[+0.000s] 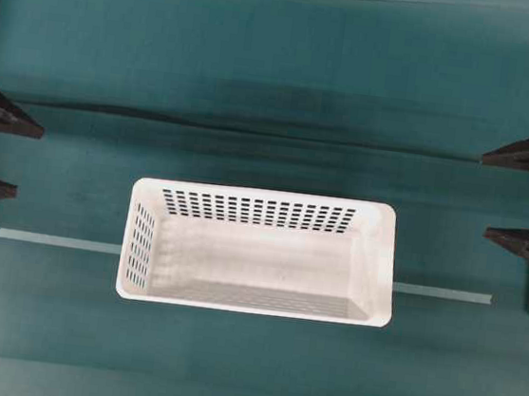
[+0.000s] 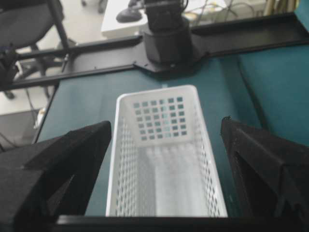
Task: Lift the white basket with both hands.
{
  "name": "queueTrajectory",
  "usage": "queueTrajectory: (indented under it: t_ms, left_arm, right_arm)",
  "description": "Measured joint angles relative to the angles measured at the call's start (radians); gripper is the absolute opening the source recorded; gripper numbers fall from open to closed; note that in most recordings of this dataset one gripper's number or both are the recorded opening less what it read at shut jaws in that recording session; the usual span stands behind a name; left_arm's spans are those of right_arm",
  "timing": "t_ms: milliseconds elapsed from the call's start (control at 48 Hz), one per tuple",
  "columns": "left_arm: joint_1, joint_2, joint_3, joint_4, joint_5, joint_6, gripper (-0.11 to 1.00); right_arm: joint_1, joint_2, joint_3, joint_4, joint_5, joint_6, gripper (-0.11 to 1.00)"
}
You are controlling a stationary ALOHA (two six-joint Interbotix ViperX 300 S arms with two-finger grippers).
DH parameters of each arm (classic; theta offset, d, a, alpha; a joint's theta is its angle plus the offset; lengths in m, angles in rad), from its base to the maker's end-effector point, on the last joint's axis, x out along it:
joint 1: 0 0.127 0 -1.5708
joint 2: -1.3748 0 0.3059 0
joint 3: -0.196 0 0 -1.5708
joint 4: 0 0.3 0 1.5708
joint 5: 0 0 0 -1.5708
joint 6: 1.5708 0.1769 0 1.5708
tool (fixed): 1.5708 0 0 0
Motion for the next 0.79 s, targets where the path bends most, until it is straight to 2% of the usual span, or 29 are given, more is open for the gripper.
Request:
queueTrajectory:
  t_ms: [396,792]
  left_arm:
    - [0.0,-0.015,0.005,-0.002,0.044,0.0,0.88]
    - [0.0,-0.034,0.018,-0.002,0.061,-0.003,0.88]
  right_arm:
    - [-0.002,-0.009,0.005,0.0,0.005,0.002,0.96]
    - [0.0,-0.06,0.041,0.003,0.101,0.002,0.96]
